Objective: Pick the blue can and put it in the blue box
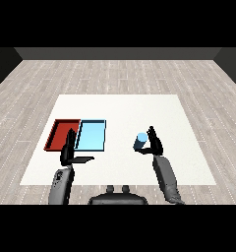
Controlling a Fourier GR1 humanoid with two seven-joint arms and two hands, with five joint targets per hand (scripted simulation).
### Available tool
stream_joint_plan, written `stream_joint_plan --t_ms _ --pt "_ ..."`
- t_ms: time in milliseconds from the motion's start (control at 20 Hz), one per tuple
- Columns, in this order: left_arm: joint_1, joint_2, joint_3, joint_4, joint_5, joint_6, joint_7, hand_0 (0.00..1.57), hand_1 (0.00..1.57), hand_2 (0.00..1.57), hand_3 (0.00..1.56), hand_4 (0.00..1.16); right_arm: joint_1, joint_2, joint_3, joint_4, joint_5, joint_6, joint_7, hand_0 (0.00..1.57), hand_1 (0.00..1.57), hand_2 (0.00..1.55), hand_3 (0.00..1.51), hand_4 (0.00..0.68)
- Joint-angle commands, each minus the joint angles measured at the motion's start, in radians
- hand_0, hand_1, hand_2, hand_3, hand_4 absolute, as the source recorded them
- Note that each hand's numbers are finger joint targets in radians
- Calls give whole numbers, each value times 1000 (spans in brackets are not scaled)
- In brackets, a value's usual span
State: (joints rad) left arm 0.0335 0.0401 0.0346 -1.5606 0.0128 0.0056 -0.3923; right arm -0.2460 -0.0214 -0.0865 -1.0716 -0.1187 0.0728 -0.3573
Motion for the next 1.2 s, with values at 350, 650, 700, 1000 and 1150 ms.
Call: stream_joint_plan --t_ms 350,650,700,1000,1150 --pt "-6 -13 1 1 -27 29 -17 0 0 0 0 0 -19 19 31 41 -48 -44 15 0 0 0 0 0" --pt "-23 -6 9 31 -27 18 -43 0 0 0 0 0 -84 -25 -1 109 -104 13 33 0 0 0 0 0" --pt "23 -2 -2 -77 -22 24 43 0 0 0 0 0 -177 10 -14 316 -67 -8 -109 0 0 0 0 0" --pt "74 -8 -8 -61 -25 8 -26 0 0 0 0 0 -168 20 59 253 -114 -63 -48 0 0 0 0 0" --pt "-21 -11 5 -36 -5 18 43 0 0 0 0 0 -149 18 14 225 -81 -38 -38 0 0 0 0 0"
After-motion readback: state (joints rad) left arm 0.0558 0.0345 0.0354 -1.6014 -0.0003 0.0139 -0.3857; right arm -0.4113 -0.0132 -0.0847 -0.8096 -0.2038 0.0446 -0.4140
